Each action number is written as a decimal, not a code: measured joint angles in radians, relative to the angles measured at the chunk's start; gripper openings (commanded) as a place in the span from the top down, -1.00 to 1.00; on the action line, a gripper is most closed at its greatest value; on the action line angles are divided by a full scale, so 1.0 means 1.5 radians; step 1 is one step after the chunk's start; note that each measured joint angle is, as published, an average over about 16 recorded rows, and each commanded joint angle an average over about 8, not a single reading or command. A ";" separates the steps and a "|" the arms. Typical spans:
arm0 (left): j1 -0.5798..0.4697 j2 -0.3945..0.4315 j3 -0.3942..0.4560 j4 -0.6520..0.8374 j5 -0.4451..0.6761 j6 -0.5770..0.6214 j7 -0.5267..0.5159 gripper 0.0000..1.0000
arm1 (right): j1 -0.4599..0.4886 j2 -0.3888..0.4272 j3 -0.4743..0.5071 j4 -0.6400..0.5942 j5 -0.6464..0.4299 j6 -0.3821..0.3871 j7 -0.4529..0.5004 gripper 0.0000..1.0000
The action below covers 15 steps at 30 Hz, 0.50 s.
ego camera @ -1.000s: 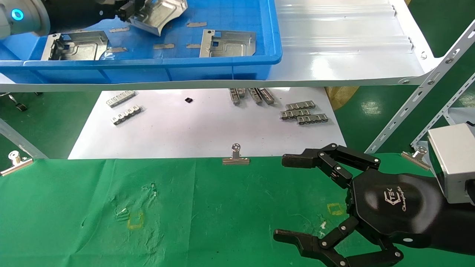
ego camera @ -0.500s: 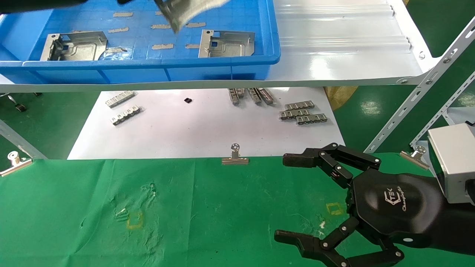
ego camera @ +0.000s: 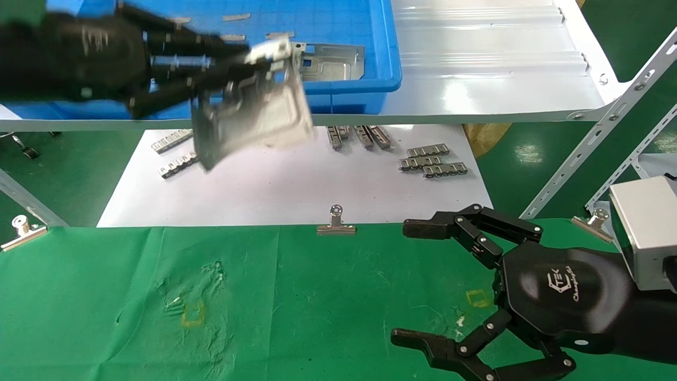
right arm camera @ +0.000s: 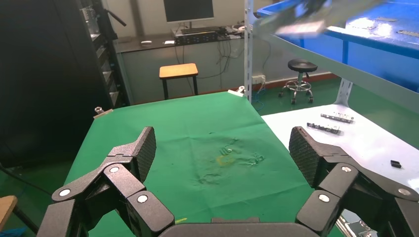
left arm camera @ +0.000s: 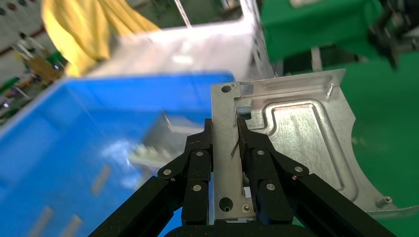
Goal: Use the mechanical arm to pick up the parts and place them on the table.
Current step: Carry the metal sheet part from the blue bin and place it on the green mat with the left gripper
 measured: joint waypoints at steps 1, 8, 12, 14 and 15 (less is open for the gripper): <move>0.009 -0.009 0.008 -0.011 -0.003 -0.001 0.005 1.00 | 0.000 0.000 0.000 0.000 0.000 0.000 0.000 -1.00; 0.067 -0.059 0.064 -0.037 -0.006 -0.008 0.074 1.00 | 0.000 0.000 0.000 0.000 0.000 0.000 0.000 -1.00; 0.099 -0.074 0.093 -0.020 0.007 -0.011 0.138 1.00 | 0.000 0.000 0.000 0.000 0.000 0.000 0.000 -1.00; 0.115 -0.077 0.107 -0.006 0.018 -0.013 0.173 1.00 | 0.000 0.000 0.000 0.000 0.000 0.000 0.000 -1.00; 0.123 -0.078 0.114 0.001 0.024 -0.014 0.191 1.00 | 0.000 0.000 0.000 0.000 0.000 0.000 0.000 -1.00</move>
